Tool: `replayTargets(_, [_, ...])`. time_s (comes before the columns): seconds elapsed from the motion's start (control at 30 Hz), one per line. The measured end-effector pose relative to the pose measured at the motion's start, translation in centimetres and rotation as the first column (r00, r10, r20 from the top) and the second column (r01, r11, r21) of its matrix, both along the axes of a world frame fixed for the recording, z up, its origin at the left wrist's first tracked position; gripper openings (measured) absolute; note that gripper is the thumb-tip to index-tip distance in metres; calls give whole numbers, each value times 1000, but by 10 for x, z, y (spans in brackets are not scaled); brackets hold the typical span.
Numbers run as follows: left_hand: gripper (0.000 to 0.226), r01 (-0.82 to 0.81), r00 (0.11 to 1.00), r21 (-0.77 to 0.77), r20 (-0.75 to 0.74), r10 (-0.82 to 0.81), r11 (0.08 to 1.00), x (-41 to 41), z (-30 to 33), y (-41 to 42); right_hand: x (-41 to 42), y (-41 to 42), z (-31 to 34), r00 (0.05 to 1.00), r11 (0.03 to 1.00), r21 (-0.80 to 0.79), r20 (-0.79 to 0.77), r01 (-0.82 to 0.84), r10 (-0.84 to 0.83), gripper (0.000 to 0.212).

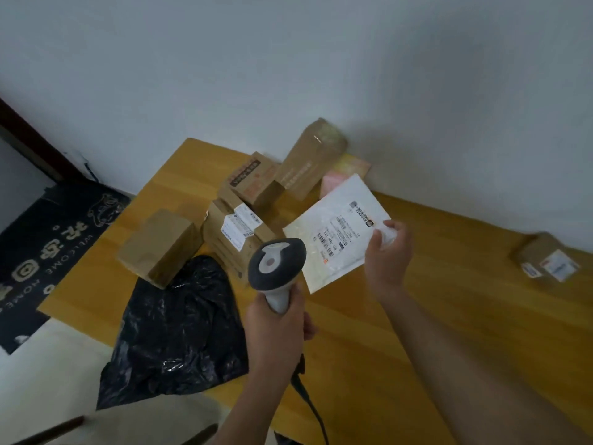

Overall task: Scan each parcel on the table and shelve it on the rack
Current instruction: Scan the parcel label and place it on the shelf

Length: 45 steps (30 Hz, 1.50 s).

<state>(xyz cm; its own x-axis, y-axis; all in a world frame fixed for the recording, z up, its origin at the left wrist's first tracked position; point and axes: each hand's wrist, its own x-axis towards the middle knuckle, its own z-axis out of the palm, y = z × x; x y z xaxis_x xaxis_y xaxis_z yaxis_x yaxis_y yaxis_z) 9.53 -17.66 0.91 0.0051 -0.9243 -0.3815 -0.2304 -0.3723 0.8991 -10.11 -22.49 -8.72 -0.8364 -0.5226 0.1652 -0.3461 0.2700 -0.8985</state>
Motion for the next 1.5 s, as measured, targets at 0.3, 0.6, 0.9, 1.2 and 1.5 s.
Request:
replayTargets(0.3, [33,92,994,71,44,-95,993,-49,-20,63,-77,133,-59,990,812,566,89,-142,111,65])
replayTargets(0.6, [32,140,980,128,123,-156,982,-77,-41,104,-52,190,-98,724,322,830,135,-455,676,70])
replayTargets(0.9, [44,74,986,138,136,-93,988,-81,-36,114,-24,176,-69,863,480,805,78,-350,498,31])
replayTargets(1.2, [37,17,992,168,119,-38,986,-66,-45,112,-74,170,-86,798,338,839,172,-426,577,46])
replayTargets(1.5, [39,11,994,175,103,-29,984,-57,-44,116,-37,169,-83,854,524,830,-122,-191,505,37])
